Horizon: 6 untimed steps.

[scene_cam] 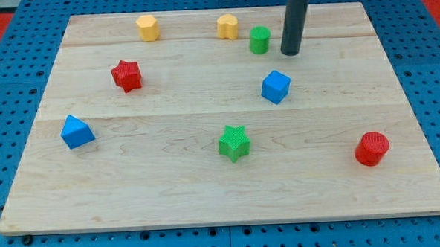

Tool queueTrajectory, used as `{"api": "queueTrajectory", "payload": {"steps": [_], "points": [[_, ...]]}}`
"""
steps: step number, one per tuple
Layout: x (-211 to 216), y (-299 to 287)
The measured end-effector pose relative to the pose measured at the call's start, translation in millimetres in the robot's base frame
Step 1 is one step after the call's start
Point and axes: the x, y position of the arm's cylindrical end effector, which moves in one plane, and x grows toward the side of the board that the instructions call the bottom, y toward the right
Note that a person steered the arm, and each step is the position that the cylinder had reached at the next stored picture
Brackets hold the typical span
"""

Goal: Tap the top right side of the green circle

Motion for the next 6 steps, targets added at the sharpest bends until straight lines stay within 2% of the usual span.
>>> {"api": "queueTrajectory", "payload": {"steps": [2, 6], "points": [[-33.3, -14.5], [-37.0, -28.7]]}}
